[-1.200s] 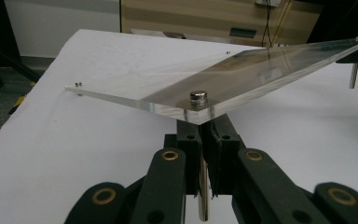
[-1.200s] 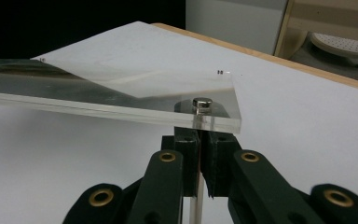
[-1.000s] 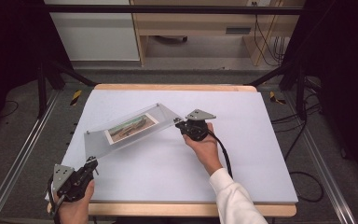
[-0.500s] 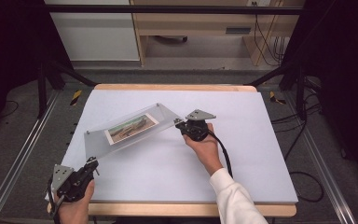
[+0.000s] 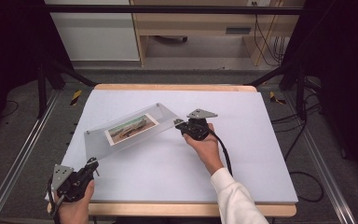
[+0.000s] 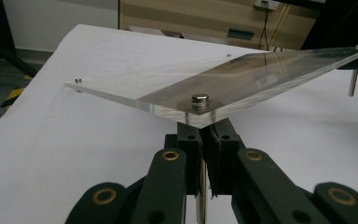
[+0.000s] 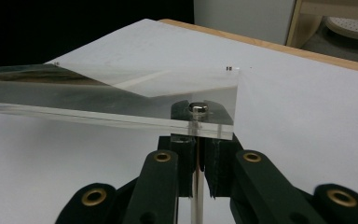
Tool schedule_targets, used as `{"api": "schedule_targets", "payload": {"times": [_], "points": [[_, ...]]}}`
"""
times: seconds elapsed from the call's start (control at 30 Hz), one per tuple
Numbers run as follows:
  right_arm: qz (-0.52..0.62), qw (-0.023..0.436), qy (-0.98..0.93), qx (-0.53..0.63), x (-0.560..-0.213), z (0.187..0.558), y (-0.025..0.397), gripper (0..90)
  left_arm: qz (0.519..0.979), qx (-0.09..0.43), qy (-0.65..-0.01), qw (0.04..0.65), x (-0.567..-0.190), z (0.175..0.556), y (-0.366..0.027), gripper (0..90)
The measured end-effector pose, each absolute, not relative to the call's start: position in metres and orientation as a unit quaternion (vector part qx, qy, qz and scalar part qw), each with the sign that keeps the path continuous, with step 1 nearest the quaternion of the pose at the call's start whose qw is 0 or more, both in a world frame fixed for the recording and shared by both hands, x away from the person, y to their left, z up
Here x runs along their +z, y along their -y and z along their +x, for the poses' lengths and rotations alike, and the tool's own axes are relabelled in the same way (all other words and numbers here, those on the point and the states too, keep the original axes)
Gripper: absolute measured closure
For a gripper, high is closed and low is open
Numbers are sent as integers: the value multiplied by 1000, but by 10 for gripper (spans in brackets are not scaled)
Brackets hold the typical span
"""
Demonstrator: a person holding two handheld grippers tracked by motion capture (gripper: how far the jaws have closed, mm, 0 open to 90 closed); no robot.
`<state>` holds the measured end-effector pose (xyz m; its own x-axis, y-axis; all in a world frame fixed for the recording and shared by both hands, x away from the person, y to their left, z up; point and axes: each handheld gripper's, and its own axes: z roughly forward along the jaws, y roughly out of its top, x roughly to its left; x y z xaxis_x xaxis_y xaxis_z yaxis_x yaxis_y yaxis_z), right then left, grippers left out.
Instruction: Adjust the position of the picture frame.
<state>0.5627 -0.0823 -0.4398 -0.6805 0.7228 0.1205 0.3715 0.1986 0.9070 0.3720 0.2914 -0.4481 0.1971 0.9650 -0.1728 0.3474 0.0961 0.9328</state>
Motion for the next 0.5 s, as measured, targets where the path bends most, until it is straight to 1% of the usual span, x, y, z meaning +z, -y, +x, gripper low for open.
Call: {"api": "schedule_targets", "payload": {"times": [0.27,0.5], "points": [[357,192,-757,513,-434,558,85,855,598,320,-540,498,-442,375,-288,841],[372,209,-749,507,-422,551,108,856,611,330,-514,505,-432,388,-270,836]]}}
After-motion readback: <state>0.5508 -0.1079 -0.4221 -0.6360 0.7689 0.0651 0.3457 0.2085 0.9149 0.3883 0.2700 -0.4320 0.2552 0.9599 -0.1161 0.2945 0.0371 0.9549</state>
